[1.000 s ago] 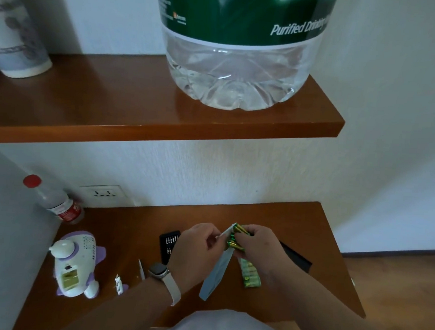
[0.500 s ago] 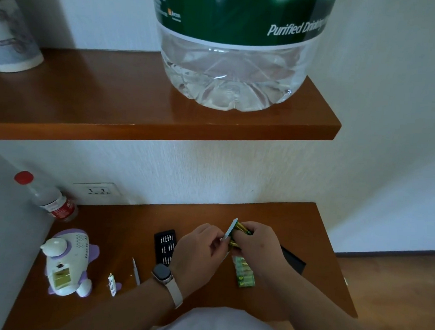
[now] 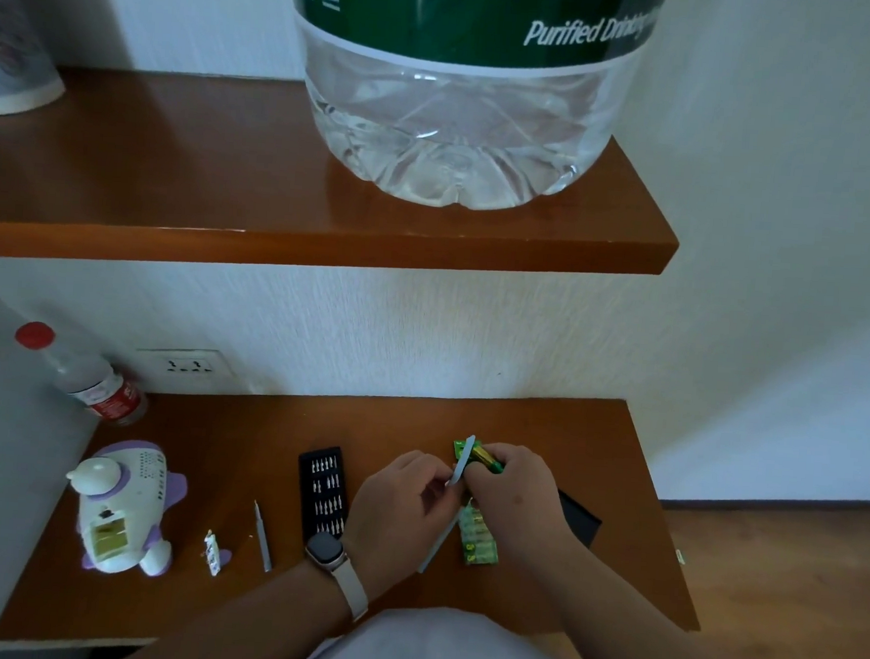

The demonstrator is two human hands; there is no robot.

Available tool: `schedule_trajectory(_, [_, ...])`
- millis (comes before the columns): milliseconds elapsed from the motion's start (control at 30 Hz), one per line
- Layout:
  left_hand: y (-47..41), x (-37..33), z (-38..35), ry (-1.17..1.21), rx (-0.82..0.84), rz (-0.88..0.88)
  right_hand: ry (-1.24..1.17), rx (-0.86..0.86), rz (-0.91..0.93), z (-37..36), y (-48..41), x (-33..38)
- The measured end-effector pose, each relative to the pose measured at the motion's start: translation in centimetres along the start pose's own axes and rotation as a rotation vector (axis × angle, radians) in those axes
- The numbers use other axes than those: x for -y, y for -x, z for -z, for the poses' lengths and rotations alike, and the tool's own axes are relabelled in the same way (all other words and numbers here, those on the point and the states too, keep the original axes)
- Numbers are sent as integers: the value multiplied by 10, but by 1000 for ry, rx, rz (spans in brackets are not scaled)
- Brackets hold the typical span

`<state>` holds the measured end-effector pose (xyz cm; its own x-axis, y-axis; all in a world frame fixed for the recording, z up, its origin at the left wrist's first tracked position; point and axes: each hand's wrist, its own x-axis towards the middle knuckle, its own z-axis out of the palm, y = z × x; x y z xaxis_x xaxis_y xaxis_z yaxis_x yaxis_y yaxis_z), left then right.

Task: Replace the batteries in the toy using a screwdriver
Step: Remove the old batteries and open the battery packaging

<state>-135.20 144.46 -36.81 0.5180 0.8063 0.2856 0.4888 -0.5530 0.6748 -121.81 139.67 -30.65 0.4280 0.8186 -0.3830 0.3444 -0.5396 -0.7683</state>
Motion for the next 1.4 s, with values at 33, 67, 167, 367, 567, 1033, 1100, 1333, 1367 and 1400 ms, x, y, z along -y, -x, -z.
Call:
schedule_trajectory(33, [1,0,0,3,-1,-2,-6,4,-3,1,1,0])
schedule_trajectory(67, [1,1,0,2,-2,-6,-8,7,1,1,1,0])
schedule_trajectory(167, [3,3,1,-16,-5,-11,17,16,41,0,3,2])
schedule_trajectory(367, [5,6,6,-123,-60,-85,42,17,52,-2,8,5])
schedule_trajectory(567, [8,11,4,-133,-86,-74,72,49,20,5,9,6])
schedule_trajectory(1033, [15,15,-1,-125,-125,-199,-226,156,-240,11,2,6])
schedule_trajectory(1100, [17,17,-1,-152,-129,-265,-245,150,-243,10,3,5])
schedule_trajectory(1333, [18,12,3,-100,-133,-174,-274,92,-242,11,14,5])
schedule_trajectory(1367, [19,11,3,-93,-126,-163,-256,85,-226,12,15,5])
schedule_trajectory(1400, [20,11,4,-81,-122,-145,-228,81,-208,13,16,5])
